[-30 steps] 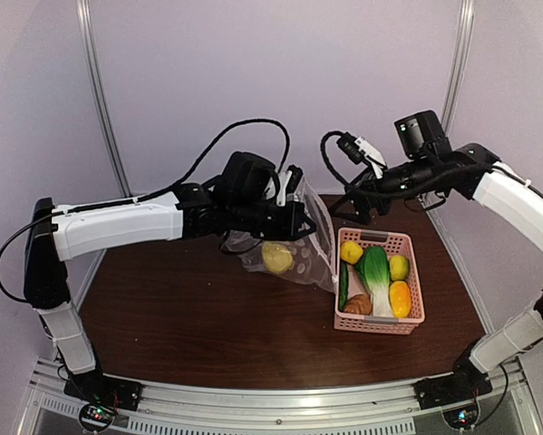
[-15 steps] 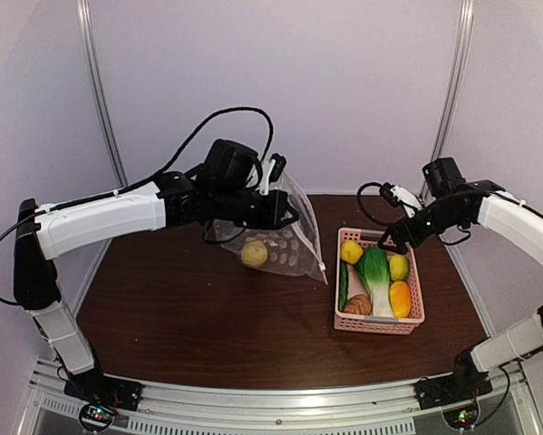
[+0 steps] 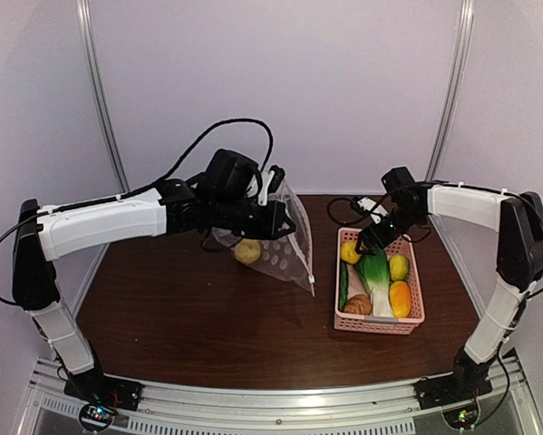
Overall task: Place the food in the zip-top bag and seal the zipper
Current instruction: Pick up the fake fruit from the bin.
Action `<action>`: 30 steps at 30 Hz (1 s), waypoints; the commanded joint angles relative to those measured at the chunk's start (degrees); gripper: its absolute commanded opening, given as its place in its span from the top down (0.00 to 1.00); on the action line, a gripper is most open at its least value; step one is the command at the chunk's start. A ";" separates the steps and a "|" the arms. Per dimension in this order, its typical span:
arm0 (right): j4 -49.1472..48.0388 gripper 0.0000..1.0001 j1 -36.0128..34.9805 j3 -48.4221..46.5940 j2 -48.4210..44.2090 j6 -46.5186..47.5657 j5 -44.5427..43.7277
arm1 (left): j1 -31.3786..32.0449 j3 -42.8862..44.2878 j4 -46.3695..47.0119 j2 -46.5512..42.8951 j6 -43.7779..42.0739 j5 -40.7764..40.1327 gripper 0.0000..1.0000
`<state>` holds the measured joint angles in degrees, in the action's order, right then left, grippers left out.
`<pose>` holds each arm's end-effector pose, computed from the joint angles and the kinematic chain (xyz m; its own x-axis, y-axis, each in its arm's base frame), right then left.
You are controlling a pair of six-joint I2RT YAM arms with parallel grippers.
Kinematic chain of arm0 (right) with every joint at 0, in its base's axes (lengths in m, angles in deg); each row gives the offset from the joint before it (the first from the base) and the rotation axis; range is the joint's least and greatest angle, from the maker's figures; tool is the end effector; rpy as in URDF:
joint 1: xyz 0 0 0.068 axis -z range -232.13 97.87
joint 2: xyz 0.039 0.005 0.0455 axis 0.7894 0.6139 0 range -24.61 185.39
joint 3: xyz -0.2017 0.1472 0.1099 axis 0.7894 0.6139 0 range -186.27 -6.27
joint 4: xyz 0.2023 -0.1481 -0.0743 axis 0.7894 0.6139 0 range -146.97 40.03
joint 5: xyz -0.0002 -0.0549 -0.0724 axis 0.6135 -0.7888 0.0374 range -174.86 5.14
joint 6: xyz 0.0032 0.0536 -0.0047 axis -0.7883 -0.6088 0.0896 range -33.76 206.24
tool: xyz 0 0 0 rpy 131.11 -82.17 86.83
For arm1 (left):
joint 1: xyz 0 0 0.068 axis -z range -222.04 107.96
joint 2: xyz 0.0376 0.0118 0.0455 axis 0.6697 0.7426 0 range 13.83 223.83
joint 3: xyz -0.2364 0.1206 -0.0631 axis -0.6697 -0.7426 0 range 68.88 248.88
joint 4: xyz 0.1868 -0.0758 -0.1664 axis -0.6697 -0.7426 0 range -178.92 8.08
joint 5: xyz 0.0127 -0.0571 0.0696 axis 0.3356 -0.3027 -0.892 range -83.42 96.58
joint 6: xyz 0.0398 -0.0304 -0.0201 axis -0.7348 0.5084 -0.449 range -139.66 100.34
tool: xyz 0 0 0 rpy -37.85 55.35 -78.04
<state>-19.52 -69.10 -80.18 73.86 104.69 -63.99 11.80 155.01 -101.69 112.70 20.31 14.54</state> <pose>0.3377 0.1162 0.2326 -0.6642 -0.5120 -0.5447 -0.6778 0.7198 0.1499 0.2351 -0.3299 0.3201 -0.8009 0.0179 -0.5985 0.4620 0.6544 -0.5987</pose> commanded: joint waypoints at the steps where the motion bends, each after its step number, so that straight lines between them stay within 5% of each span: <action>1: -1.96 0.19 -1.75 -3.83 4.44 -1.36 -1.89 | -0.04 -0.52 2.10 -1.84 0.37 0.78 1.00; 11: -2.82 0.23 -2.37 -5.95 10.09 -2.75 -0.05 | 0.03 -1.18 1.99 -2.19 0.37 0.57 1.00; 17: -2.35 0.46 -2.36 -4.74 8.64 -2.25 2.21 | 0.03 -1.25 2.19 -2.03 0.33 0.24 1.00; 21: -1.87 0.57 -2.36 -3.76 4.93 -2.19 2.58 | 0.03 -0.99 2.49 -1.67 0.38 0.58 1.00; 30: 5.60 0.61 -2.45 -2.58 -12.70 -0.70 7.38 | 0.03 -0.72 3.32 -0.42 0.38 0.85 1.00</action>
<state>-18.06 -71.35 -83.61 69.56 102.88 -61.46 11.80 154.46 -101.28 112.66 20.37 14.56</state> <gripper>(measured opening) 0.482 0.014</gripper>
